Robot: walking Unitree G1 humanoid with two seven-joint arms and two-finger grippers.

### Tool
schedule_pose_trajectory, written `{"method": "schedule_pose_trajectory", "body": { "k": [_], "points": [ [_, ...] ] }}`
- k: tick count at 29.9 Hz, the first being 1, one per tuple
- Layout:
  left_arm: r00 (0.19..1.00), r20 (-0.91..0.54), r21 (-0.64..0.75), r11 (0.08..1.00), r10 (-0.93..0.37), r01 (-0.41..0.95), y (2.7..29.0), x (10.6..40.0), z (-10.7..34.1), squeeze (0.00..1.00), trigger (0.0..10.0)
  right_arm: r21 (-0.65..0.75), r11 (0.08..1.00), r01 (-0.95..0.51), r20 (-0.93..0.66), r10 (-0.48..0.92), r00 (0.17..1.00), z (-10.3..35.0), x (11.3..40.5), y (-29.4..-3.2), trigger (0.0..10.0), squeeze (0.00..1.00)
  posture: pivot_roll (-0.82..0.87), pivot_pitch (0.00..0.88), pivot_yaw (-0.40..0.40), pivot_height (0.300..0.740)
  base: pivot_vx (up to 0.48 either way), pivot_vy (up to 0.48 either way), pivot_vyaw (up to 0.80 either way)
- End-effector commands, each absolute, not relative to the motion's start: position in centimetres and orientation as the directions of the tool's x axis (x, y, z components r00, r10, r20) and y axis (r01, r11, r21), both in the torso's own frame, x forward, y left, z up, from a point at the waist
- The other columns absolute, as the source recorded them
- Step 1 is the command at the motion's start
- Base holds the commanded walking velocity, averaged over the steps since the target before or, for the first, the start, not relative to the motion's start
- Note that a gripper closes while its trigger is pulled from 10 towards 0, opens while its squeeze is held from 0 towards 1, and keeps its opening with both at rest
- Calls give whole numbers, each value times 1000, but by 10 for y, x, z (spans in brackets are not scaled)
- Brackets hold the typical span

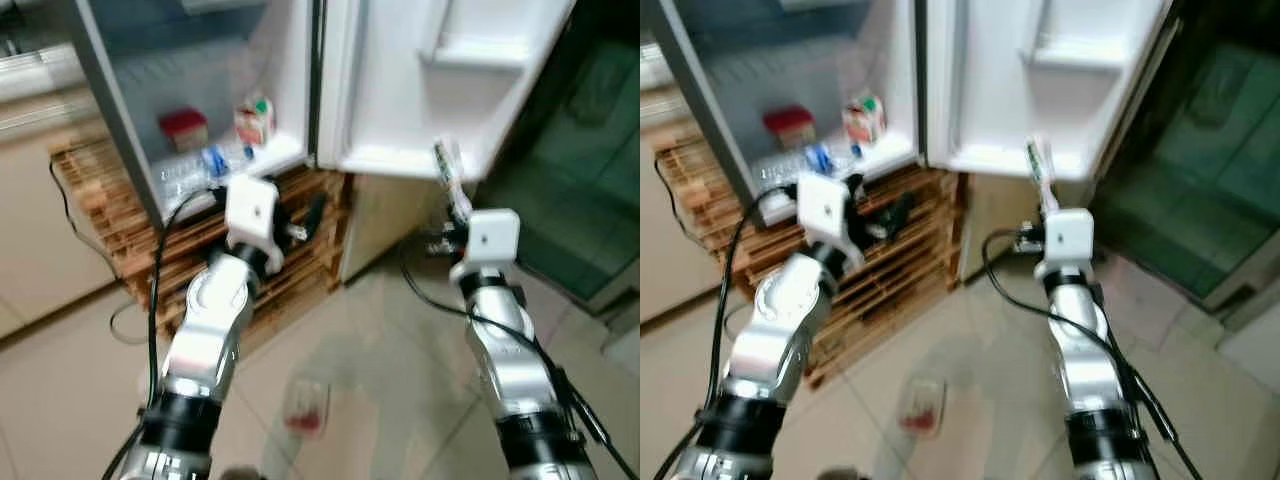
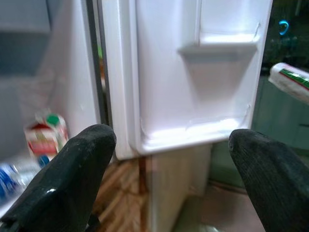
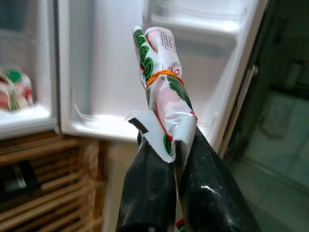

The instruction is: Restocking fridge

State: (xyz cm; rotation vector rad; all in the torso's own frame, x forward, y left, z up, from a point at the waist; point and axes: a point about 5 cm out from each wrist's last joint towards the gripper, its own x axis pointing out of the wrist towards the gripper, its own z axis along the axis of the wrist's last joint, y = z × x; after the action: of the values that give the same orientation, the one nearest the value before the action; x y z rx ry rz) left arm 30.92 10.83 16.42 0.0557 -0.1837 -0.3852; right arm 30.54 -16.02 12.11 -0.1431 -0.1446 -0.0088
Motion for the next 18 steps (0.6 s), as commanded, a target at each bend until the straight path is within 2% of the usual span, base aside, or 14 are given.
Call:
{"method": "schedule_pose_trajectory", "body": {
  "k": [1,4,10,11,18],
  "points": [
    [918,187,118,936,-350,333,116,312,170,0,10000,-133,991,-14,180,39,983,130,308,-149,0,0,156,0,-56,740,420,0,0],
    [918,186,113,936,-350,333,115,312,171,0,10000,-134,991,-22,178,46,983,130,308,-147,0,0,156,0,-55,740,429,0,0],
    [917,172,188,926,-360,328,112,313,170,0,10000,-135,990,-33,177,57,983,130,308,-144,0,0,155,0,-54,740,480,0,0],
    [913,155,265,906,-378,330,109,313,169,0,10000,-135,990,-36,175,59,983,130,309,-144,0,0,154,0,-54,740,480,0,0],
    [911,146,257,904,-386,342,104,313,168,0,10000,-139,989,-40,171,64,983,129,309,-144,0,0,146,0,-55,740,455,0,0]
  ]
}}
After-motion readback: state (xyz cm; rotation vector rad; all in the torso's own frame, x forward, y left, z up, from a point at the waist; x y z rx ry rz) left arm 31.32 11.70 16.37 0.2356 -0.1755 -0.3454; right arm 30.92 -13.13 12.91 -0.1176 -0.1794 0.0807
